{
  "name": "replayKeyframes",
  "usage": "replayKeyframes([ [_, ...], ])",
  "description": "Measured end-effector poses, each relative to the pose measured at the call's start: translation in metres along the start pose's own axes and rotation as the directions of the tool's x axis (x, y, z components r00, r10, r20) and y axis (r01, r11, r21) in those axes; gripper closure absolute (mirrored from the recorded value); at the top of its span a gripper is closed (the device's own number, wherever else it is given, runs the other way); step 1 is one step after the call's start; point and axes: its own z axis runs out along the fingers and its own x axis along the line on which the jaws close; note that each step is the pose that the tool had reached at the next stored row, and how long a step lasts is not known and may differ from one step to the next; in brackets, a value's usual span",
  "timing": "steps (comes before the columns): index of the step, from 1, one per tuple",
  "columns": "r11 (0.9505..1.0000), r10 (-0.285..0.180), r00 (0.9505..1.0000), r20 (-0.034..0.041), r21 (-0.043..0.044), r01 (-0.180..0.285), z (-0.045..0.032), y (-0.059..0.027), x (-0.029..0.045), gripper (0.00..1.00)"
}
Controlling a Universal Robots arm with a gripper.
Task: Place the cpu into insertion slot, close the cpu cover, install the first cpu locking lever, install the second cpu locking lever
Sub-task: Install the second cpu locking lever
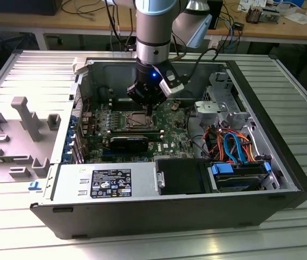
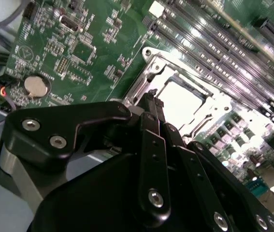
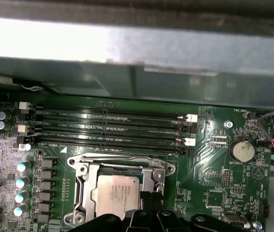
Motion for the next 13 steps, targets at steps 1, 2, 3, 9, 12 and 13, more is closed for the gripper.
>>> replayKeyframes([
  [1,1.0000,0.000,1.0000,0.0000,-0.0001,0.000,0.0001,-0.0030,0.0002,0.89],
  [2,1.0000,0.000,1.0000,0.0000,-0.0002,0.000,0.0003,-0.0065,0.0005,0.89],
  [3,1.0000,0.000,1.0000,0.0000,-0.0001,0.000,0.0003,-0.0071,0.0006,0.89],
  [9,1.0000,0.000,1.0000,0.0000,0.0000,0.000,0.0003,-0.0083,0.0006,0.89],
  [12,1.0000,0.000,1.0000,-0.0001,0.0000,0.000,0.0003,-0.0084,0.0006,0.89],
  [13,1.0000,0.000,1.0000,0.0000,0.0000,0.000,0.0003,-0.0084,0.0006,0.89],
])
